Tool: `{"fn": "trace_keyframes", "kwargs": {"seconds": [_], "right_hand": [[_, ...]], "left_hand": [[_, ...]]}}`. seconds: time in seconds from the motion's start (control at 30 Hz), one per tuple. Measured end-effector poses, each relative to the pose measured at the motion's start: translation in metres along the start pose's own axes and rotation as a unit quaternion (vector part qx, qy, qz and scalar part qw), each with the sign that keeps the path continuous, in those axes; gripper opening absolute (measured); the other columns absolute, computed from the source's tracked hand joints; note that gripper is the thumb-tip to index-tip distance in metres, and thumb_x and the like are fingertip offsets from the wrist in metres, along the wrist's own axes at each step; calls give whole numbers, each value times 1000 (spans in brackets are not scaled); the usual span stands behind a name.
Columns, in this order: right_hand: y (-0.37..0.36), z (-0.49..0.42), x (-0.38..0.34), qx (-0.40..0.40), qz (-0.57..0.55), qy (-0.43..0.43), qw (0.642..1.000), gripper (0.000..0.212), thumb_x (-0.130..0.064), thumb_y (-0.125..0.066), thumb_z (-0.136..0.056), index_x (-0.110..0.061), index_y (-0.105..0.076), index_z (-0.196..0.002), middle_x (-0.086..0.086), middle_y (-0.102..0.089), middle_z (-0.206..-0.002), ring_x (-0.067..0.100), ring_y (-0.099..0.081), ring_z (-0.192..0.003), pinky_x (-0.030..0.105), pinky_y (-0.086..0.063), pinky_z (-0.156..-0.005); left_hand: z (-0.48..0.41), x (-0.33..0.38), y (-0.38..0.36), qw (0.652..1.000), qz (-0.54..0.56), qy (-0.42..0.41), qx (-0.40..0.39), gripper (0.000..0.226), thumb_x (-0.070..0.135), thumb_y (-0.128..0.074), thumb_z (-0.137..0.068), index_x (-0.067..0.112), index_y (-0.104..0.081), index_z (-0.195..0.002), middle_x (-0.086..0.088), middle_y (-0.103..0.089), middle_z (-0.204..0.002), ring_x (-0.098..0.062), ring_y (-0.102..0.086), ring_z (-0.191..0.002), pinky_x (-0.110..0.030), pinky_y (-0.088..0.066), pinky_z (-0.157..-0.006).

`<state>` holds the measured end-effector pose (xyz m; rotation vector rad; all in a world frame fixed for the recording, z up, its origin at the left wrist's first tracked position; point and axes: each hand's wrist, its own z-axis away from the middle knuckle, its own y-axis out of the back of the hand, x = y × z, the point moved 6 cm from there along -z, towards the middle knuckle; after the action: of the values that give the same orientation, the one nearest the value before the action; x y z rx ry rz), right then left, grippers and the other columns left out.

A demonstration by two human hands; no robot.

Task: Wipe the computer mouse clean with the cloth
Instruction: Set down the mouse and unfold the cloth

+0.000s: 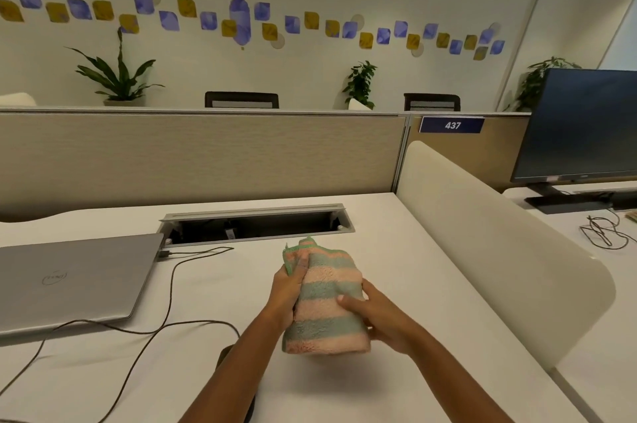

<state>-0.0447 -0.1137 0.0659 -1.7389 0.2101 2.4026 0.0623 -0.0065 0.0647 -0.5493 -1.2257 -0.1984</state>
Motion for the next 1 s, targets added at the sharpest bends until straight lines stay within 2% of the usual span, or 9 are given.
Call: {"fn": "trace_keyframes", "kwargs": {"seconds": [0.13,0.2,0.4,0.47,0.53,0.67,0.83,0.93,1.0], "right_hand": [[25,-22,-5,64,-36,68,995,41,-9,-54,-91,-20,-42,-128,5,-59,-120,19,-61,-104,29,-56,-79],[32,-35,-9,59,-40,80,994,41,-5,-52,-91,-21,-41,-127,4,-59,-117,18,-61,-103,25,-56,-75],[55,-82,-28,70,-44,109,991,37,-8,-52,-92,-26,-40,-122,6,-56,-122,24,-59,-109,35,-56,-85],[62,-97,-30,86,-18,101,991,39,-13,-51,-93,-25,-36,-127,9,-52,-128,27,-57,-113,39,-53,-89],[69,-111,-25,125,98,57,986,49,-23,-49,-95,-20,-25,-138,12,-45,-138,29,-51,-119,41,-48,-97],[80,-122,-5,218,395,-50,891,68,-41,-41,-95,-17,-3,-147,18,-35,-138,33,-38,-127,42,-34,-103],[69,-116,-6,253,553,3,794,55,-50,-23,-95,-28,-14,-145,11,-22,-147,26,-28,-132,44,-33,-104],[53,-119,-18,243,557,84,789,93,-70,16,-71,-26,-22,-144,10,-16,-154,28,-16,-142,50,-23,-111],[45,-126,-23,225,579,78,780,98,-68,23,-74,-23,-36,-137,14,-40,-145,34,-39,-133,58,-36,-101]], "left_hand": [[-19,-10,-16,997,23,49,-53,40,45,-42,-90,20,-45,-121,-11,-59,-116,-28,-60,-104,-40,-54,-82],[-31,-15,-20,996,6,59,-60,40,42,-46,-90,22,-42,-124,-10,-58,-119,-28,-59,-105,-43,-53,-83],[-80,-1,-25,999,-29,13,24,47,33,-55,-88,9,-39,-124,-13,-57,-118,-25,-60,-96,-33,-53,-70],[-97,4,-27,998,-52,2,44,54,32,-55,-89,11,-31,-132,-16,-53,-124,-29,-58,-103,-38,-52,-79],[-110,2,-28,991,-126,8,50,63,30,-53,-90,13,-19,-140,-18,-46,-134,-34,-52,-114,-43,-48,-90],[-118,-14,-23,941,-333,3,59,60,23,-49,-93,10,-17,-141,-19,-41,-139,-35,-45,-122,-43,-43,-100],[-117,-27,-21,913,-403,-53,47,38,23,-42,-96,9,-38,-131,-13,-49,-134,-29,-51,-117,-35,-45,-96],[-116,-27,-20,909,-400,-93,70,36,21,-42,-95,10,-43,-129,-15,-53,-129,-29,-54,-112,-35,-48,-92],[-113,-29,-21,901,-413,-100,85,38,26,-41,-95,12,-43,-130,-16,-53,-126,-27,-56,-108,-34,-50,-90]]}}
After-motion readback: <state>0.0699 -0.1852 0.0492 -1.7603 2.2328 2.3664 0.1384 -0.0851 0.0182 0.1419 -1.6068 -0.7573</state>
